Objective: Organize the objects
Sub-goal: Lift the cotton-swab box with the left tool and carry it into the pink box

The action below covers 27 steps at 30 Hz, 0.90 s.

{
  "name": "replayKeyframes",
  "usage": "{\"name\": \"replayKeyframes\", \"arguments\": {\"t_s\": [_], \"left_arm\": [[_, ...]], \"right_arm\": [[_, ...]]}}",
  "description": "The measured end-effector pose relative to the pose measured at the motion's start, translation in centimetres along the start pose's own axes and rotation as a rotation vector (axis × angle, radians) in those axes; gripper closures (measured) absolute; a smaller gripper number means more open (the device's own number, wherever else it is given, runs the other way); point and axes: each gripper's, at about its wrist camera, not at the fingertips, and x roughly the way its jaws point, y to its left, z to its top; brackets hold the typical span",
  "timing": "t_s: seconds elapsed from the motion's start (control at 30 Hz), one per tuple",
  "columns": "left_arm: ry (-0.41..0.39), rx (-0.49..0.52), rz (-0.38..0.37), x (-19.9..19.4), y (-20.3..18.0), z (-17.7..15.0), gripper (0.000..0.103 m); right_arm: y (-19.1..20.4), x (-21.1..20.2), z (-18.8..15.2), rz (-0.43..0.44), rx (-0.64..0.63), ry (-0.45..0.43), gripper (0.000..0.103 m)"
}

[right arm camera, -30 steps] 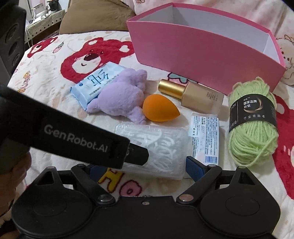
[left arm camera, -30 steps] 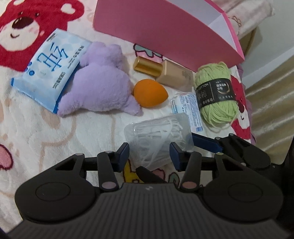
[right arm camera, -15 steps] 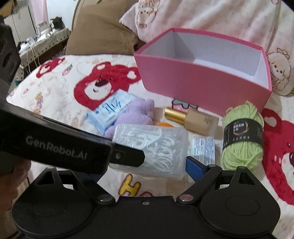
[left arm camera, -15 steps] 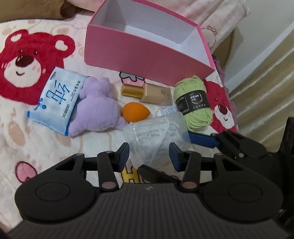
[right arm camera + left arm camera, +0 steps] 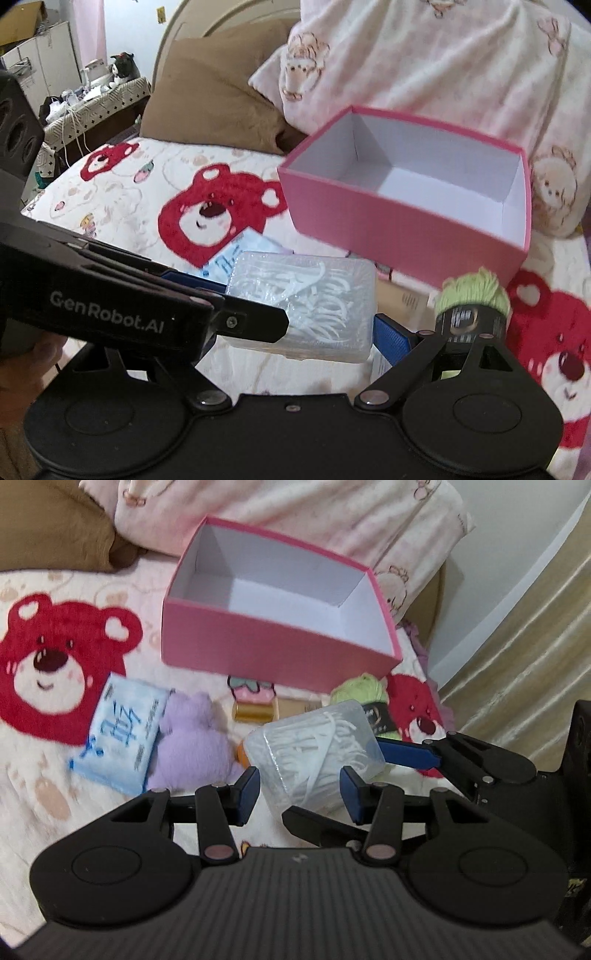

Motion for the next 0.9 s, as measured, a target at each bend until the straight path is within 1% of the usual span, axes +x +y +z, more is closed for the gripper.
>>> {"name": "replayKeyframes", "arguments": {"t_s": [0.1,0.2,0.23,0.33,0.47,0.67,0.9], "left_arm": [[-0.037,0.022,0.032,-0.8,0.0,1.4,0.057],[-0.046,0.019,0.020,-1.6,0.3,2.8,0.057],[-0.045,0.019,0.026,-1.7,0.3,3.2,0.057],[-0.057,0.041,0.064,-1.9,0.1,4.6,0.057],[-0.073,0.067,0.076,-2.0,-0.1,6.9,0.057],[-0.062,0.079,0.068,-0.2,-0.3,11.1,0.056],[-0.010,0.080,0.065,4.5,0.4,16.9,0.056]], "right_arm": [[-0.5,-0.4,1.3,0.062,0.024,-0.015,0.010],[-0.4,-0.6,2.7,0.065,-0.008,-0.042,0.010],[-0.4,-0.6,3.1,0.067,-0.020,-0.051,0.011],[-0.7,-0.5,4.5,0.078,-0.036,-0.064,0.019],[-1.5,-0.7,6.4,0.060,-0.054,-0.080,0.029],[-3.8,-0.2,9.7,0.031,-0.045,-0.072,0.037],[-8.6,3.3,13.7,0.008,0.011,-0.005,0.045]]}}
